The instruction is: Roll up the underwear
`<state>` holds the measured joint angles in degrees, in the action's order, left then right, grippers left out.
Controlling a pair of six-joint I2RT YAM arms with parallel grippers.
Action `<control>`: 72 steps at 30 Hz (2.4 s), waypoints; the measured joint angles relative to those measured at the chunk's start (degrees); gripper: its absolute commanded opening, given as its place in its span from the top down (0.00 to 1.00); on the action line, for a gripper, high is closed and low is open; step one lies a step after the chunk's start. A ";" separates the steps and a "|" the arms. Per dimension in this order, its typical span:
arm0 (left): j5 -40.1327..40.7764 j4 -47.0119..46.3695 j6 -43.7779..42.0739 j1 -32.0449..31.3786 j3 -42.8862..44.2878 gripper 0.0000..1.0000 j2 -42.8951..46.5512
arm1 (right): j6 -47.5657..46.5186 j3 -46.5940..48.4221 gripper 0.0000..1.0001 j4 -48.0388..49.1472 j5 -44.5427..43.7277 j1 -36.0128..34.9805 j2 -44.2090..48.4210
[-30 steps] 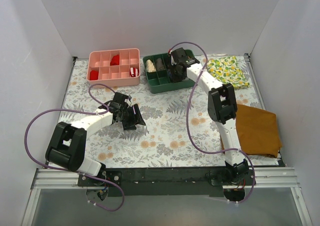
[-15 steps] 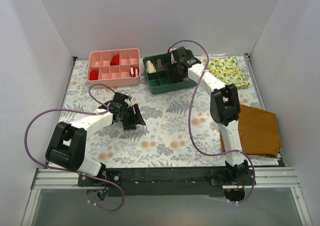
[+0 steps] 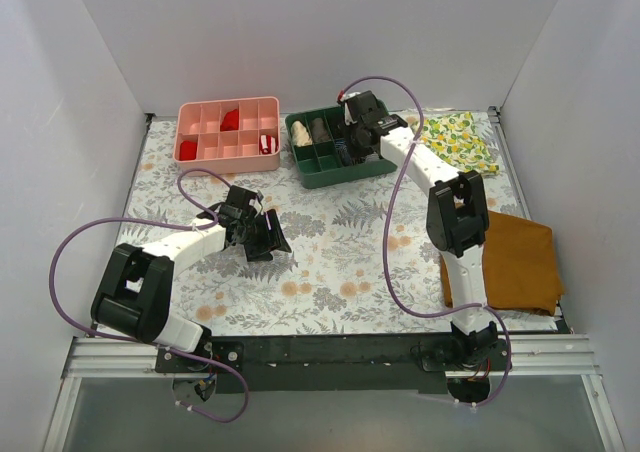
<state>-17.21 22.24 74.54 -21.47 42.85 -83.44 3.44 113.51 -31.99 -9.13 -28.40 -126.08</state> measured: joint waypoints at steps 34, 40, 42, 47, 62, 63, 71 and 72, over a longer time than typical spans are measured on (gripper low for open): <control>-0.22 -0.07 -0.72 0.04 0.00 0.43 -1.97 | 0.26 5.60 0.99 3.82 3.56 1.16 -0.81; -0.61 -0.50 -0.85 0.04 -0.24 0.43 -1.51 | 0.39 6.14 0.99 2.99 4.48 2.38 -4.00; -0.83 -0.66 -0.85 0.07 -0.42 0.43 -0.98 | 0.39 4.85 0.99 2.97 4.79 2.69 -4.20; -1.33 -1.49 -0.90 0.07 -0.50 0.43 -0.44 | 0.44 3.67 0.99 2.23 5.51 3.17 -4.79; -1.46 -1.75 -0.87 0.07 -0.96 0.43 -0.42 | 0.17 -2.40 0.99 5.05 9.18 2.97 -3.98; -1.49 -1.75 -0.87 0.07 -0.96 0.43 -0.42 | 0.15 -2.73 0.99 5.18 9.33 2.89 -3.80; -1.51 -1.75 -0.87 0.07 -0.96 0.37 -0.33 | -0.83 4.72 0.95 -1.81 9.46 2.32 -7.06; -1.49 -1.75 -0.87 0.07 -0.98 0.33 -0.17 | -0.87 4.90 0.95 -2.27 9.40 2.21 -7.19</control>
<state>-18.70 20.49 73.67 -21.41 41.87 -83.61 2.57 118.41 -34.26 0.27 -26.20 -133.27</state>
